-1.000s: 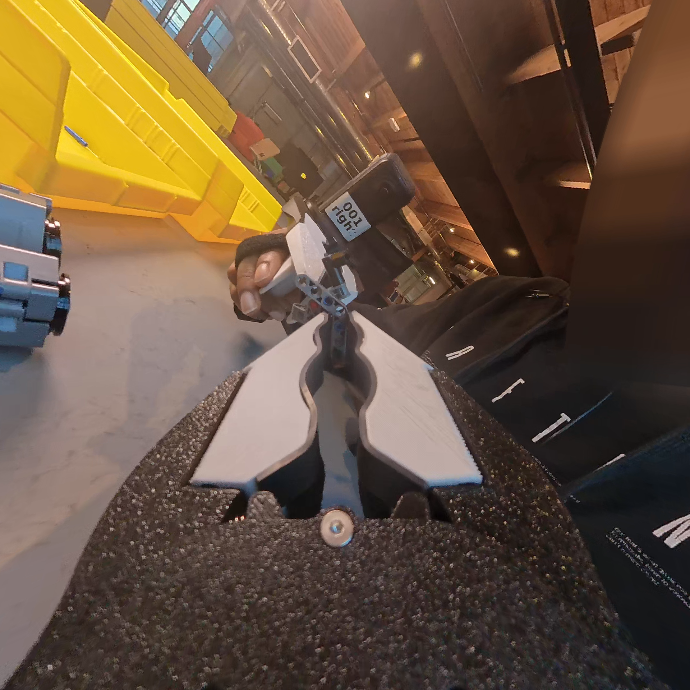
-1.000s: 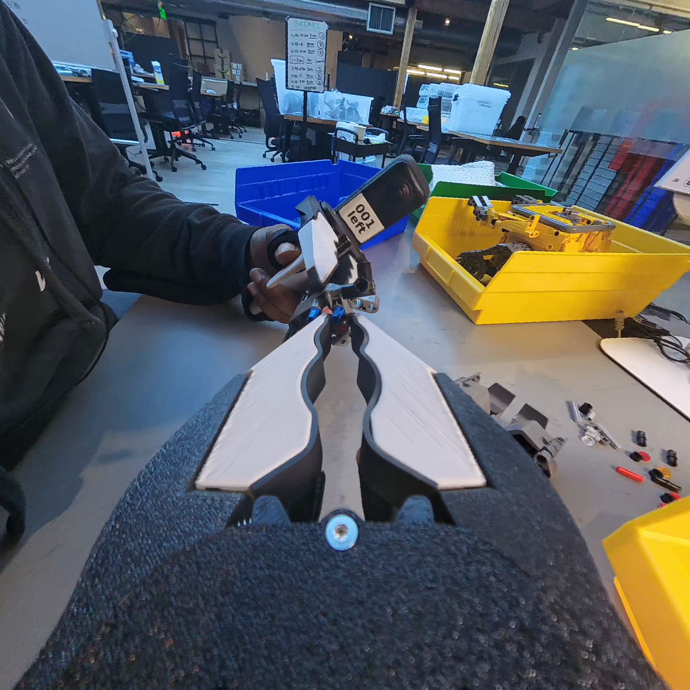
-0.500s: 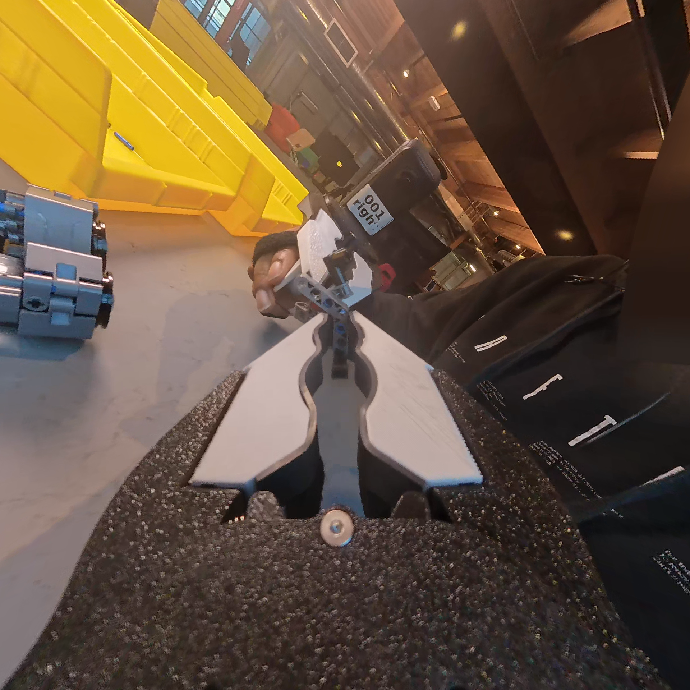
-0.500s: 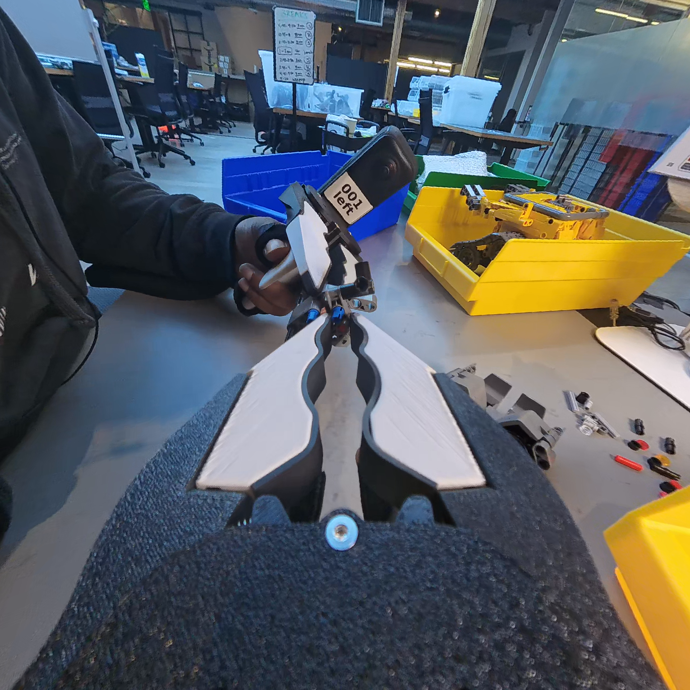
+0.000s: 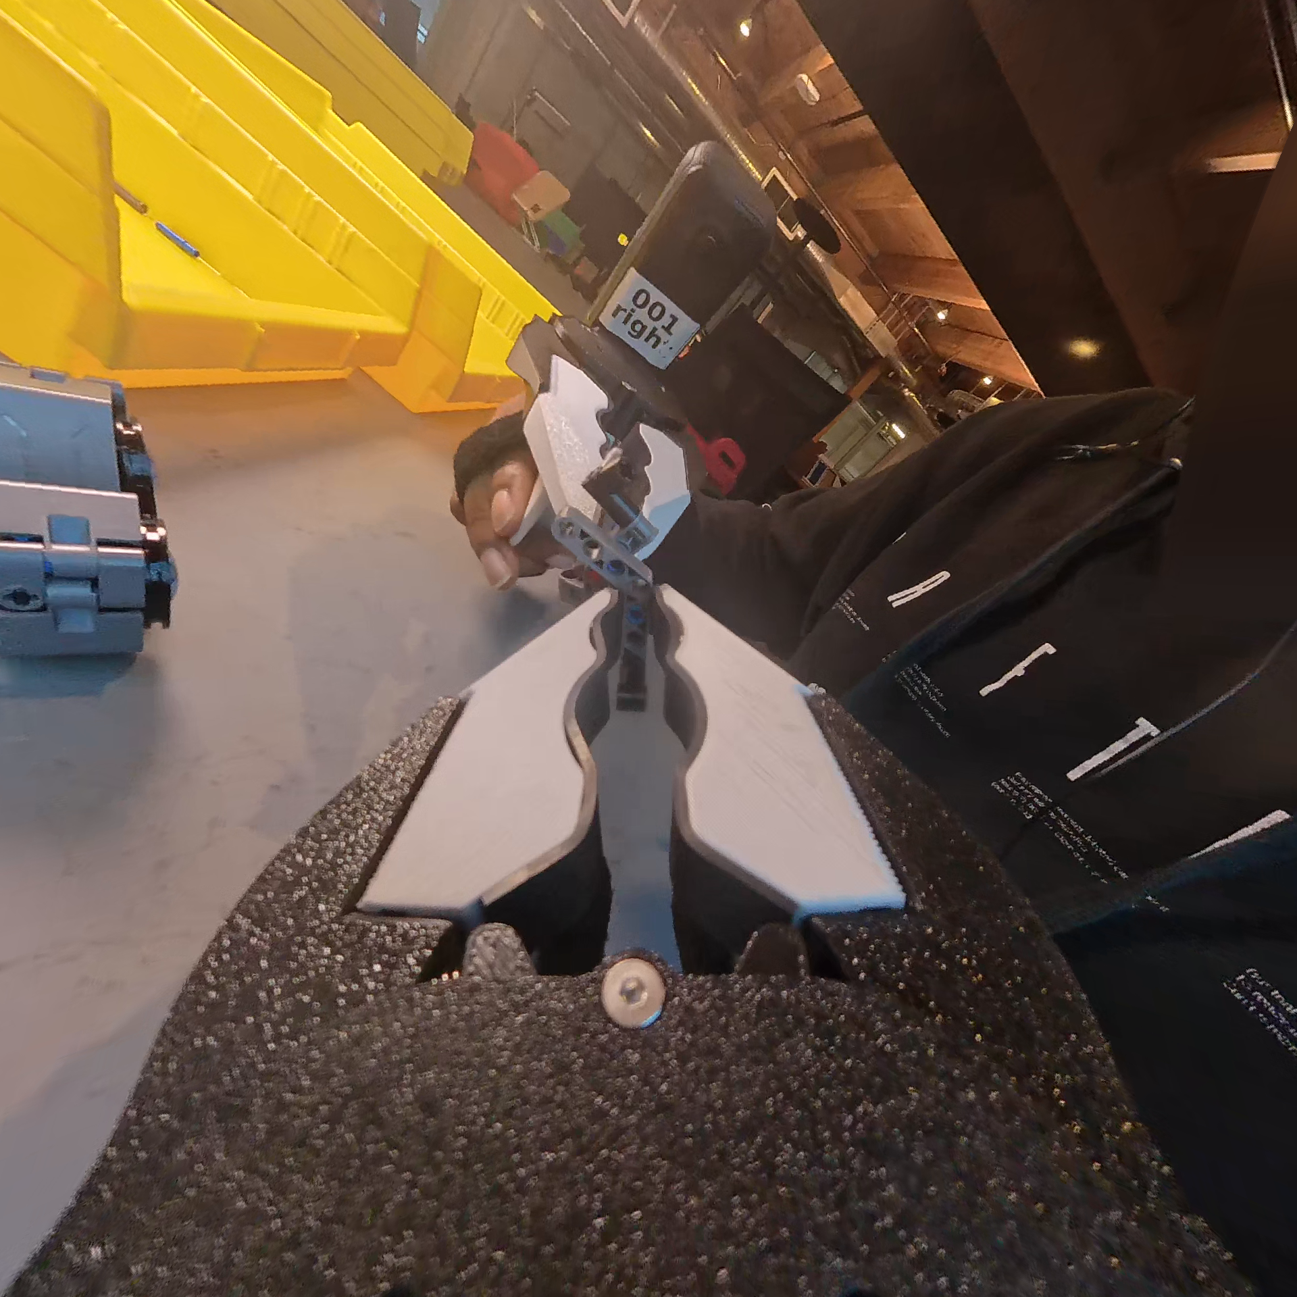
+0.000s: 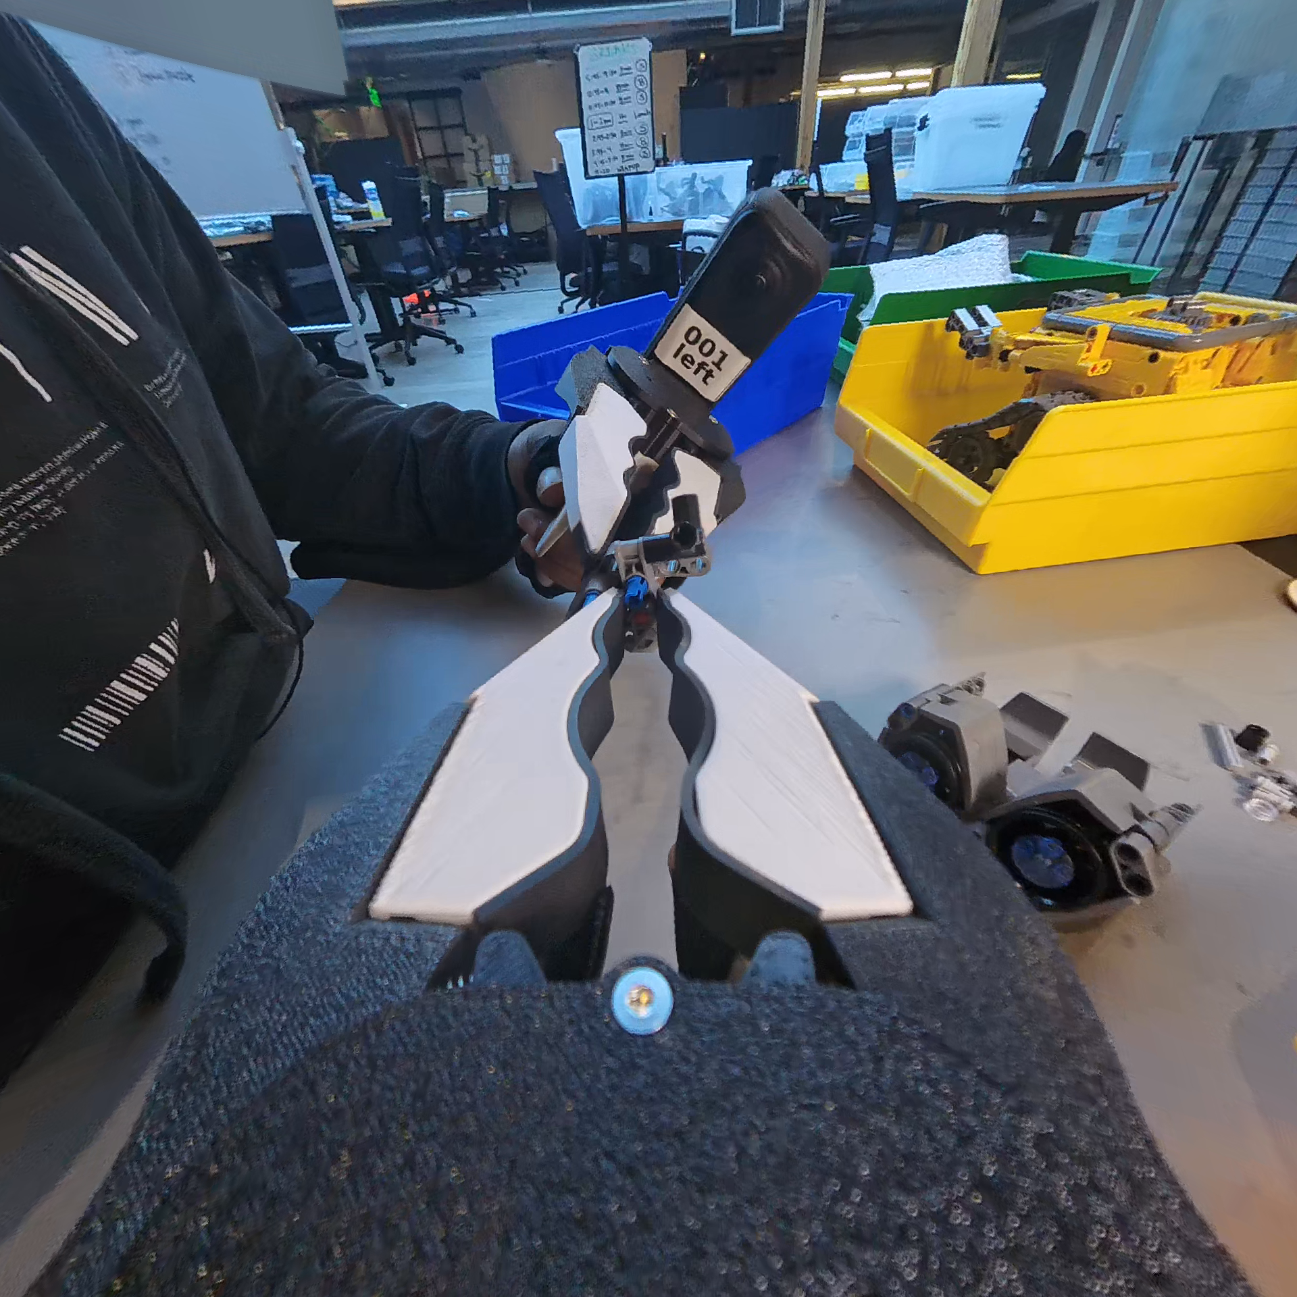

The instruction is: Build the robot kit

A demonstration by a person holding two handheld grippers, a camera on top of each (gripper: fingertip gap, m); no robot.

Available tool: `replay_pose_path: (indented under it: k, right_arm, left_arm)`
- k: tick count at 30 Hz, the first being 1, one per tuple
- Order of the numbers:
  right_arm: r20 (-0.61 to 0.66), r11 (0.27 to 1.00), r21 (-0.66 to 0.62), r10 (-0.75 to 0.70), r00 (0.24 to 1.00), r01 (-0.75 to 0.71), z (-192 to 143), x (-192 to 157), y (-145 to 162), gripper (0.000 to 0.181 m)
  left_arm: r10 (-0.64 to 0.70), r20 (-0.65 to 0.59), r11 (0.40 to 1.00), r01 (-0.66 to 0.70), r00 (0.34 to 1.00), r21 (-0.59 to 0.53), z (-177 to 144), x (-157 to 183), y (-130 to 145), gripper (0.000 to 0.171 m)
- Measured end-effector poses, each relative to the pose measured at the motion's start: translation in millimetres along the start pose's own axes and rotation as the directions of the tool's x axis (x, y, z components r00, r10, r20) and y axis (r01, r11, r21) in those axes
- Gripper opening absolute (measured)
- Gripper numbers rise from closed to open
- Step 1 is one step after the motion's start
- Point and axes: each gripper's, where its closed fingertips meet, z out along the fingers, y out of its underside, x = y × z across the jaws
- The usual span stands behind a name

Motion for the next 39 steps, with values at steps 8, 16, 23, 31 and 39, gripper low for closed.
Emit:
replay_pose_path:
  k: [8, 16, 23, 31, 39]
  right_arm:
    - [0.012, 0.999, -0.020, 0.027, 1.000, -0.027, 1, 0, 5, 0.008]
    - [0.008, 0.999, -0.036, -0.011, 1.000, 0.012, 2, -2, 9, 0.009]
    - [0.015, 0.997, -0.056, -0.045, 0.999, 0.045, 3, -4, 12, 0.009]
    - [-0.008, 0.997, -0.070, -0.030, 1.000, 0.029, 4, 1, 13, 0.007]
    - [0.034, 0.991, -0.072, 0.115, 0.993, -0.113, 5, 2, 14, 0.006]
  left_arm:
    - [-0.002, 0.012, 1.000, 0.002, 1.000, -0.018, 0, -2, 3, 0.007]
    - [-0.003, 0.006, 1.000, 0.003, 1.000, -0.020, 1, -2, 4, 0.007]
    - [-0.027, -0.022, 1.000, 0.027, 0.999, -0.011, 1, 0, 4, 0.007]
    - [-0.055, -0.009, 0.998, 0.055, 0.998, 0.005, -1, -4, 2, 0.007]
    - [-0.001, 0.032, 1.000, 0.002, 0.999, -0.027, -2, -6, 4, 0.007]
